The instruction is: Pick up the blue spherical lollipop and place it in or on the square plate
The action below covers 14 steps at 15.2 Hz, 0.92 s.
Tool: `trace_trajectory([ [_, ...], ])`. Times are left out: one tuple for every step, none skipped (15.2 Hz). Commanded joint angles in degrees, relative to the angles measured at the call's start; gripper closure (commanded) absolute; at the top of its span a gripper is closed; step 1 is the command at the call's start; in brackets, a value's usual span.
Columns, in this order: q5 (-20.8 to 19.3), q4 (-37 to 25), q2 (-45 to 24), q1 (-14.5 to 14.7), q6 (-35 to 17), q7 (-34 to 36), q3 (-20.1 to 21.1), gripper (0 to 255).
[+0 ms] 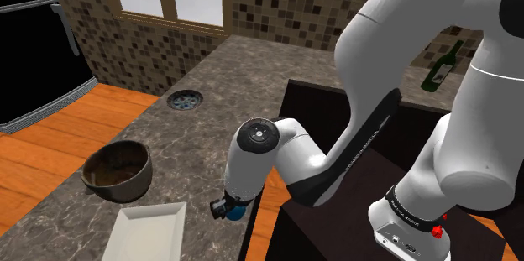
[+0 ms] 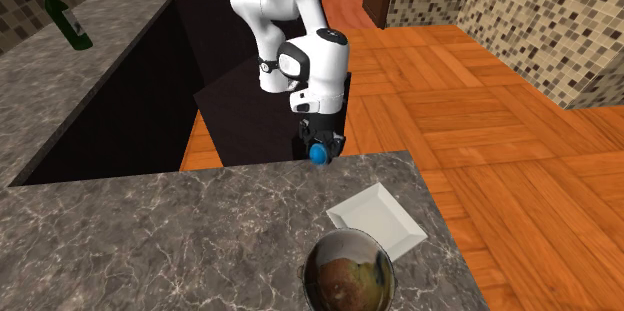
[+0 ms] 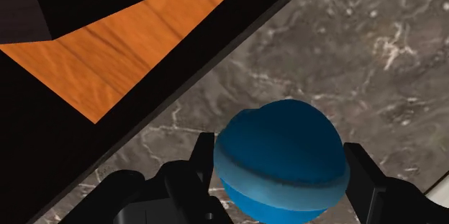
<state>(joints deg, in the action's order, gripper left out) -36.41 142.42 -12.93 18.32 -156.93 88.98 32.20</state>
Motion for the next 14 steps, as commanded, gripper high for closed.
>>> trace_trajectory([
  [3.2,0.6,1.9,-1.2,0.7,-2.5,1.6,255],
  [4.9,0.8,2.9,-1.7,1.2,-3.8,2.4,255],
  [6.5,0.9,3.8,-2.2,1.6,-5.1,3.1,255],
  [8.2,1.1,4.8,-2.6,2.1,-6.4,3.8,255],
  [9.9,1.2,5.7,-3.0,2.6,-7.7,4.5,255],
  [11.6,1.3,6.7,-3.4,3.1,-9.0,5.1,255],
  [13.3,1.4,7.6,-3.7,3.6,-10.3,5.6,255],
  [14.9,1.4,8.6,-3.9,4.2,-11.5,6.1,255],
  [15.4,1.4,8.9,-3.9,4.3,-11.9,6.1,255],
  [12.6,-1.1,6.3,-3.1,5.3,-9.4,5.7,255],
  [10.2,-3.7,3.9,-2.2,6.4,-7.3,5.3,255],
  [8.2,-6.3,1.5,-1.1,7.5,-5.5,4.8,255],
  [6.5,-8.9,-0.8,0.1,8.7,-3.9,4.3,255],
  [5.0,-11.5,-3.0,1.4,9.8,-2.6,3.7,255],
])
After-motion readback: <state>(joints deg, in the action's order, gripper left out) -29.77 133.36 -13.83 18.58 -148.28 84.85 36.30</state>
